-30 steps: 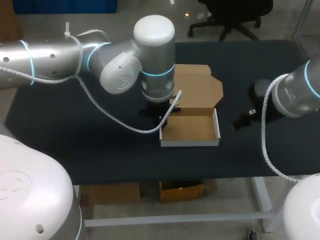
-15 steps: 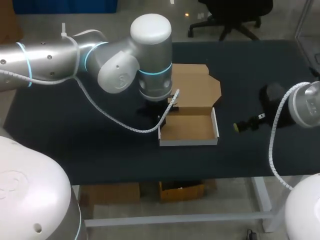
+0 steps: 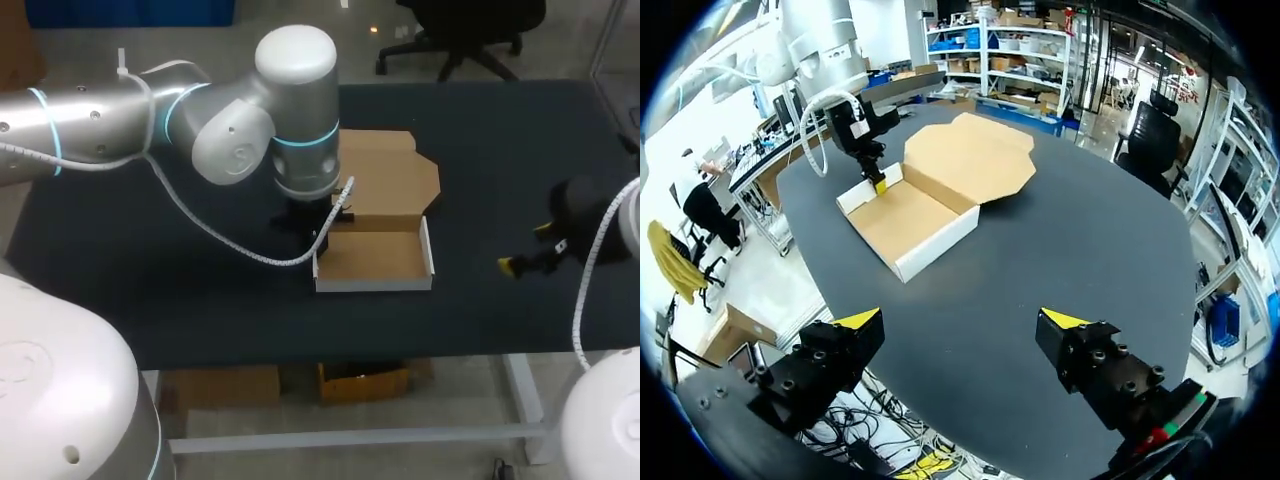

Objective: Assemble the packaging by folding the flat box into shape, placing the metal phone stand inside, and closing the box properly

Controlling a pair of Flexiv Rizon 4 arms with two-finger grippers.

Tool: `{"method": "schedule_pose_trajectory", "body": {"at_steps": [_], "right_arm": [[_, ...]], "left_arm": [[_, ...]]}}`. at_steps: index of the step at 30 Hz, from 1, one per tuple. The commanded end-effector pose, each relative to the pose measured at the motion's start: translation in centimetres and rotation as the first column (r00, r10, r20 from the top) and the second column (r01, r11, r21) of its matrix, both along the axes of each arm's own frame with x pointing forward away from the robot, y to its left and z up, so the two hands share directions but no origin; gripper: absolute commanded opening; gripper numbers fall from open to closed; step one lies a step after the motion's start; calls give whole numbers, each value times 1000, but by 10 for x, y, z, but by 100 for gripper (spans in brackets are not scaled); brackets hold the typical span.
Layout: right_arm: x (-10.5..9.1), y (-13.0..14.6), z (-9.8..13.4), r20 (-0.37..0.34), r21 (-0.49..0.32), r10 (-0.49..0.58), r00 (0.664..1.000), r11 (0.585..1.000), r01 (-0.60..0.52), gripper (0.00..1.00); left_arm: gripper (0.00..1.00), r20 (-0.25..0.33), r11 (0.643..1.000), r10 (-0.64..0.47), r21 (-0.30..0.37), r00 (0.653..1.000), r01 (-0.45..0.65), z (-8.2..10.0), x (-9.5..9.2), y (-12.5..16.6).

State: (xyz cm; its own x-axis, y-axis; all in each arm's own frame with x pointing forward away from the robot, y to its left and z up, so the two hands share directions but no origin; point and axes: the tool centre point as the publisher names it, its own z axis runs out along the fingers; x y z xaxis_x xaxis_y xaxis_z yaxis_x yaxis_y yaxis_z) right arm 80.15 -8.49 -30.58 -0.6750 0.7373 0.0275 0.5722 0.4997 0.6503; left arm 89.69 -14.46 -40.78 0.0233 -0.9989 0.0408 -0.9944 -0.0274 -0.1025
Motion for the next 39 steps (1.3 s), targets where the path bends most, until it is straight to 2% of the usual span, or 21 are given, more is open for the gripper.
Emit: {"method": "schedule_pose_trajectory", "body": {"at_steps": [1, 7, 9, 14, 18, 21, 32, 38, 39], "right_arm": [[-35, -24, 39, -114, 203, 225, 968, 959, -199, 100], [-42, -29, 48, -107, 310, 308, 945, 914, -263, 100], [-45, -33, 51, -113, 327, 321, 940, 906, -270, 100], [-52, -36, 60, -75, 361, 380, 922, 872, -330, 100], [-54, -39, 64, -52, 392, 451, 891, 830, -397, 100], [-57, -41, 69, -26, 425, 517, 855, 780, -459, 100], [-68, -51, 93, -45, 404, 581, 813, 755, -517, 100], [-70, -52, 100, -91, 347, 572, 815, 786, -512, 100], [-70, -53, 101, -94, 327, 557, 825, 800, -503, 100]], "left_arm": [[0, -3, 1000, -3, 5, 1000, 3, 0, 1, -1], [0, -6, 1000, -11, 14, 1000, 11, -2, 1, 1], [0, -7, 1000, -11, 17, 1000, 12, -2, 1, 1], [0, -10, 1000, -12, 20, 1000, 12, -4, 1, 2], [0, -12, 1000, -15, 23, 1000, 15, -4, 1, 2], [0, -11, 1000, -17, 25, 1000, 17, -4, 1, 2], [0, -5, 999, -16, 34, 1000, 16, -5, 2, 2], [0, -3, 999, -16, 36, 1000, 16, -5, 2, 2], [0, -3, 999, -16, 35, 1000, 16, -5, 2, 2]]}}
